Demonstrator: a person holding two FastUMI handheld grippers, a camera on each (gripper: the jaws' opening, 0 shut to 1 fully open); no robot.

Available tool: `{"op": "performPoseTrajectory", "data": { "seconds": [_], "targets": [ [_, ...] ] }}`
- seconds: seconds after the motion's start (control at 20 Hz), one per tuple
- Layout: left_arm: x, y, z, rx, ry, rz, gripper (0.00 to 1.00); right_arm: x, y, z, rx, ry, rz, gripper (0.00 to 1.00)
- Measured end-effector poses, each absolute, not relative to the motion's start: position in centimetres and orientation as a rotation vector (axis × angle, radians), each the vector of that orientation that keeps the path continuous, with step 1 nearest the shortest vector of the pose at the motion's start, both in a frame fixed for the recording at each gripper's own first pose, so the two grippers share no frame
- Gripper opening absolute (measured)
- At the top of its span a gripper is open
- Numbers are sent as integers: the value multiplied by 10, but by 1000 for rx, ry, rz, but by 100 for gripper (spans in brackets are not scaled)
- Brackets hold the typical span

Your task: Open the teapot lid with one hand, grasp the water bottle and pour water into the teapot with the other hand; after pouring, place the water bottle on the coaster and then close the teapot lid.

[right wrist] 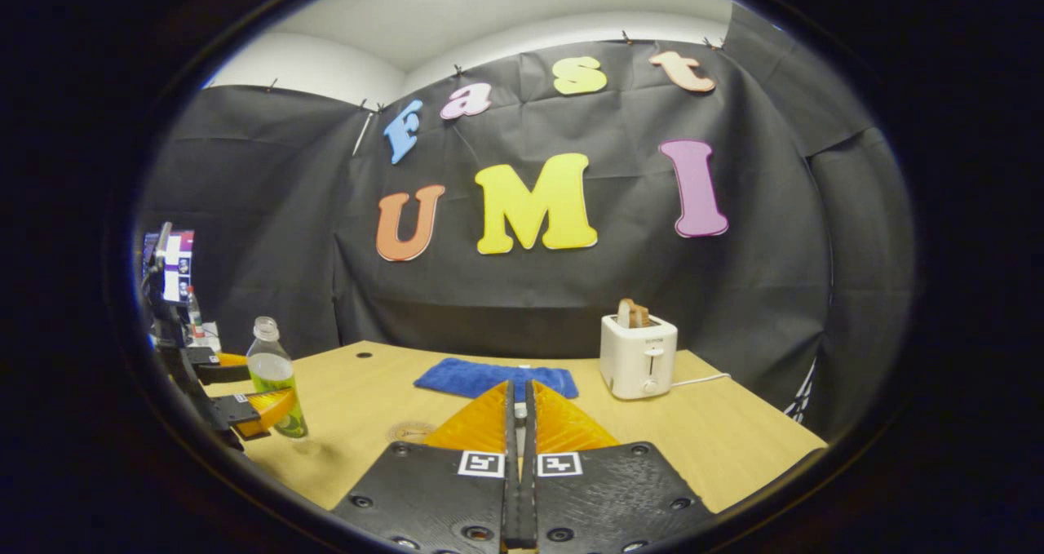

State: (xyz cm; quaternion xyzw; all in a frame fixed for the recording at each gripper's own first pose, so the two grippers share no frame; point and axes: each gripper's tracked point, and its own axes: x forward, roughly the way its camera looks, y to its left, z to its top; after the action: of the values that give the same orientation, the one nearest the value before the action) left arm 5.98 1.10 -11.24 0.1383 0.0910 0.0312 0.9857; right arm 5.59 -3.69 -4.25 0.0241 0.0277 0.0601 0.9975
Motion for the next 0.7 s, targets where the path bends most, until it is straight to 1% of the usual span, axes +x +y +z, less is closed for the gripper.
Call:
{"op": "performPoseTrajectory", "data": {
  "seconds": [0.35, 0.7],
  "targets": [
    [73, 3, -125, 662, 239, 100, 77, 50, -61, -33, 26, 53, 102, 0],
    [87, -13, -154, 898, 341, 73, 76, 45, -89, -28, 30, 64, 66, 0]
  ]
}}
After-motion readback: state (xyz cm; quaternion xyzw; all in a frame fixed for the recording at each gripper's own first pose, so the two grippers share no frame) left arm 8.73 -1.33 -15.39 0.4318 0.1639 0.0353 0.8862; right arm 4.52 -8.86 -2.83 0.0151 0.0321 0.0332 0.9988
